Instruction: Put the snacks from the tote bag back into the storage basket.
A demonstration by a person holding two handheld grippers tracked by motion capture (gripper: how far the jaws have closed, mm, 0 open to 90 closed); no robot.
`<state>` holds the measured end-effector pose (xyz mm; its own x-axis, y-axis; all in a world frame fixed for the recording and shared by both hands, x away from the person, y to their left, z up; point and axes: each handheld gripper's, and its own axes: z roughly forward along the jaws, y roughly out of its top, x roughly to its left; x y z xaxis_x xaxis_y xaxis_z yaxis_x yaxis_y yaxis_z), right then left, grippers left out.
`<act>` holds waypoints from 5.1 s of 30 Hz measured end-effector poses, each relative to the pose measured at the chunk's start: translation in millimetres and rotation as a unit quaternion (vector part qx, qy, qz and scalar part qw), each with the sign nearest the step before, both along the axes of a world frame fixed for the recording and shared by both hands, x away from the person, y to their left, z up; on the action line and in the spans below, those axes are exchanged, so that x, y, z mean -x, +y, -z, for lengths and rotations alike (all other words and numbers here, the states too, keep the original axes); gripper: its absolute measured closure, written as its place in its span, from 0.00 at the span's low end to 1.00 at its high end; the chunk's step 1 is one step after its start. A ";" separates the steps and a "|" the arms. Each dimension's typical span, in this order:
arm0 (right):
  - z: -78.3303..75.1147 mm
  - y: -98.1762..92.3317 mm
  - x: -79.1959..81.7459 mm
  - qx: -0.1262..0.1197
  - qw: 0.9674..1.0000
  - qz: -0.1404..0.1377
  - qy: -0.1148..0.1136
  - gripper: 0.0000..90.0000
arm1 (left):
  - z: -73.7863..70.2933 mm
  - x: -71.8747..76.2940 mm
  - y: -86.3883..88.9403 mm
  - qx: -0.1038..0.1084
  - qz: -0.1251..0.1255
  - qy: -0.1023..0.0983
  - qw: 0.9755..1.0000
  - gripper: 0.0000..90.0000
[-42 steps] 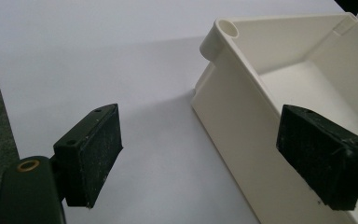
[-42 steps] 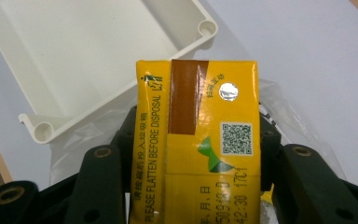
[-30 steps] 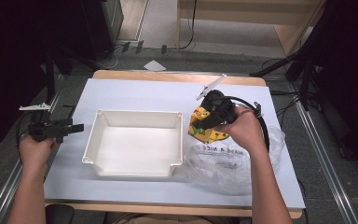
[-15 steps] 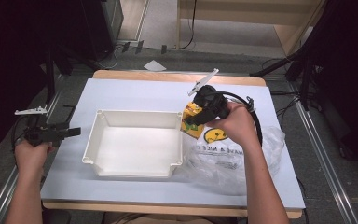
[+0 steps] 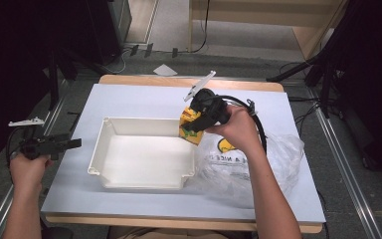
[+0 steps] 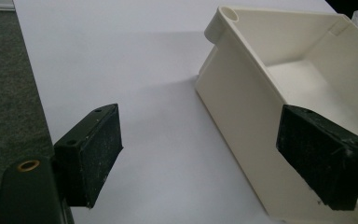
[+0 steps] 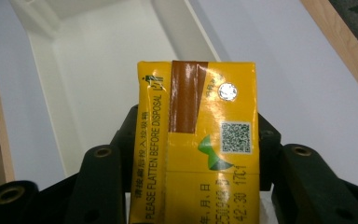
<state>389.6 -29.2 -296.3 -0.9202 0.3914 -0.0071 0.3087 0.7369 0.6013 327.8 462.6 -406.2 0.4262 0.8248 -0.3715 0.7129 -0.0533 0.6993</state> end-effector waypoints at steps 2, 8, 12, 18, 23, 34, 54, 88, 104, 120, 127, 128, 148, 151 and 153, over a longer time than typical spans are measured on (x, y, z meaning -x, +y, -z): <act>2.1 5.7 -0.8 0.001 1.000 -0.008 0.000 0.59 | -0.1 1.1 0.8 0.000 -0.002 0.000 1.000 0.17; 9.3 19.5 -3.8 0.000 1.000 -0.018 0.011 0.59 | 0.7 3.2 2.5 0.000 -0.005 0.003 1.000 0.17; 16.3 27.8 -6.1 0.003 1.000 -0.020 0.016 0.59 | 0.4 4.7 3.4 -0.002 -0.004 0.002 1.000 0.17; 31.9 41.5 -10.0 0.008 0.999 -0.030 0.025 0.59 | 0.6 6.8 5.0 0.001 -0.009 0.001 1.000 0.17; 48.4 52.9 -12.1 0.023 0.999 -0.028 0.032 0.59 | 0.2 7.6 6.4 0.002 -0.009 0.000 1.000 0.17; 73.5 59.5 -20.1 0.040 0.999 -0.010 0.029 0.59 | 1.3 5.2 4.8 0.002 -0.005 0.002 1.000 0.17; 91.8 59.0 -29.2 0.043 0.999 0.007 0.028 0.59 | 3.8 1.5 -0.2 -0.005 0.001 0.008 1.000 0.17; 33.3 28.1 -1.3 -0.040 0.998 0.032 0.044 0.51 | 5.6 -9.2 -7.0 -0.012 0.012 0.015 1.000 0.17; 42.3 31.2 14.7 -0.037 0.997 0.005 0.062 0.65 | 5.8 -16.8 -9.0 -0.006 0.017 0.014 1.000 0.17; 81.7 41.5 15.4 0.008 0.996 -0.005 0.091 1.00 | 6.6 -19.1 -8.5 -0.003 0.019 0.014 1.000 0.17; 92.0 39.8 10.8 0.019 0.996 0.004 0.092 1.00 | 6.9 -19.3 -8.1 -0.003 0.019 0.014 1.000 0.17; 92.6 39.0 10.3 0.020 0.995 0.008 0.092 1.00 | 7.1 -19.4 -8.3 -0.003 0.020 0.015 1.000 0.17; 98.5 29.8 1.5 0.028 0.995 0.018 0.093 1.00 | 6.7 -19.6 -9.6 0.003 0.022 0.016 1.000 0.17; 98.6 28.0 0.5 0.027 0.995 0.023 0.094 1.00 | 7.0 -19.8 -9.5 0.001 0.022 0.017 1.000 0.17; 98.6 26.6 -0.5 0.027 0.995 0.028 0.093 1.00 | 7.0 -19.8 -9.5 0.001 0.022 0.017 1.000 0.17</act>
